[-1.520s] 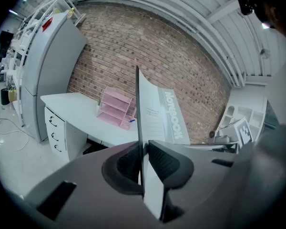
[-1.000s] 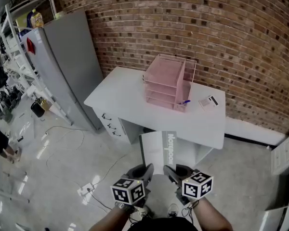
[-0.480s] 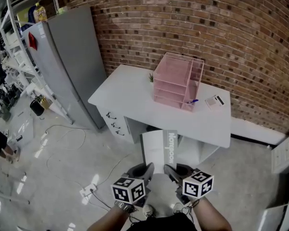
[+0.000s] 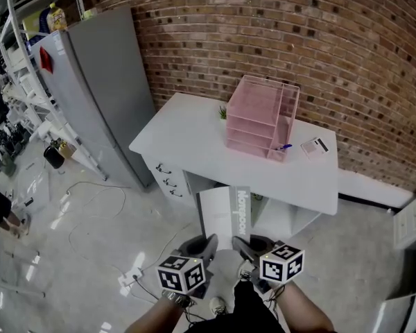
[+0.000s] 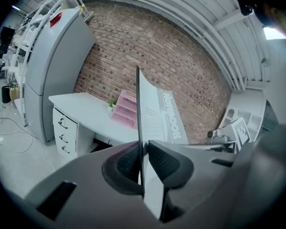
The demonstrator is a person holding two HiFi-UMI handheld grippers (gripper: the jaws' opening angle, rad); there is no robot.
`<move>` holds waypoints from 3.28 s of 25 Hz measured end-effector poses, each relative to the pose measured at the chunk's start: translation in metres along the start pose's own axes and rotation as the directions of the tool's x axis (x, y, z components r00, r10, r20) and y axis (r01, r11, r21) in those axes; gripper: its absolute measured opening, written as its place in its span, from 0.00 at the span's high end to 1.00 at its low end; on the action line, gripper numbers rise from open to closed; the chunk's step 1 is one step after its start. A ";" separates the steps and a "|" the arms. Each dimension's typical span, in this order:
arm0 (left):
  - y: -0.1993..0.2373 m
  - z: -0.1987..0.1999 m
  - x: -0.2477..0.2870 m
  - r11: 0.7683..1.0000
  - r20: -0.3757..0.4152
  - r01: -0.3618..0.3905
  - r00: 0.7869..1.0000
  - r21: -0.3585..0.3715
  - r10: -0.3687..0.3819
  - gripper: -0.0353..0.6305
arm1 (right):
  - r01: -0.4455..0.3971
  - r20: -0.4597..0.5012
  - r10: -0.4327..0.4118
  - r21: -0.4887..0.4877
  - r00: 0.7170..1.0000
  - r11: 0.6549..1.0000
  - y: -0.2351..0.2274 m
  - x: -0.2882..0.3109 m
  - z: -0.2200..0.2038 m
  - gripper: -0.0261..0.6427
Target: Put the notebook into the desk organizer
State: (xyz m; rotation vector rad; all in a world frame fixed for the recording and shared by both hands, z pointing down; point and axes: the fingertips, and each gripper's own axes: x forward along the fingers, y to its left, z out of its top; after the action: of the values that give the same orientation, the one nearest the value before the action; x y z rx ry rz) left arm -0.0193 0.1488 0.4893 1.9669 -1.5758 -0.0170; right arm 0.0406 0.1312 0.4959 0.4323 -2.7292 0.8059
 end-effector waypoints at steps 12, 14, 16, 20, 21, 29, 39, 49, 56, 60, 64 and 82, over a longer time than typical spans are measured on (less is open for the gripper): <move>0.035 0.035 0.075 0.998 -0.005 -0.054 0.999 -0.017 0.054 0.89 | -0.057 -0.026 0.058 0.035 0.998 0.998 -0.072 0.047 0.041 0.94; 0.040 0.042 0.092 0.998 -0.010 -0.060 0.998 -0.021 0.059 0.89 | -0.062 -0.034 0.063 0.042 0.997 0.997 -0.089 0.054 0.050 0.94; 0.045 0.051 0.112 0.998 -0.014 -0.065 0.998 -0.026 0.064 0.89 | -0.064 -0.038 0.066 0.053 0.997 0.997 -0.107 0.061 0.060 0.94; 0.051 0.064 0.153 0.997 -0.017 -0.071 0.997 -0.036 0.070 0.89 | -0.069 -0.047 0.072 0.073 0.996 0.995 -0.146 0.071 0.078 0.94; 0.052 0.067 0.162 0.997 -0.017 -0.073 0.997 -0.037 0.072 0.89 | -0.071 -0.049 0.075 0.074 0.996 0.995 -0.154 0.073 0.083 0.94; 0.058 0.092 0.214 0.995 -0.003 -0.085 0.996 -0.059 0.085 0.89 | -0.087 -0.056 0.092 0.075 0.994 0.993 -0.203 0.086 0.115 0.94; 0.072 0.102 0.247 0.995 -0.029 -0.066 0.998 -0.071 0.064 0.89 | -0.063 -0.059 0.070 0.112 0.996 0.992 -0.233 0.100 0.127 0.94; 0.107 0.114 0.283 0.999 -0.143 0.030 0.989 -0.029 -0.034 0.89 | 0.034 -0.032 -0.028 0.217 0.999 0.976 -0.261 0.133 0.133 0.94; 0.132 0.115 0.308 0.995 -0.241 0.094 0.966 -0.022 -0.096 0.89 | 0.100 -0.024 -0.097 0.311 0.995 0.945 -0.280 0.156 0.127 0.94; 0.140 0.110 0.321 0.992 -0.288 0.124 0.949 -0.022 -0.125 0.89 | 0.129 -0.028 -0.128 0.359 0.991 0.924 -0.291 0.163 0.120 0.94; 0.147 0.103 0.334 0.988 -0.335 0.150 0.930 -0.026 -0.150 0.89 | 0.158 -0.032 -0.159 0.403 0.987 0.901 -0.302 0.167 0.114 0.94; 0.165 0.112 0.375 0.963 -0.412 0.266 0.882 0.030 -0.231 0.83 | 0.165 0.011 -0.203 0.539 0.979 0.826 -0.332 0.182 0.126 0.94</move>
State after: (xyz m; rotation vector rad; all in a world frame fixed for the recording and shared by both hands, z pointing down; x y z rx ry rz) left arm -0.0974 -0.2521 0.6074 2.0639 -1.0656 0.3400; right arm -0.0306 -0.2433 0.6135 0.8341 -2.4254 1.5257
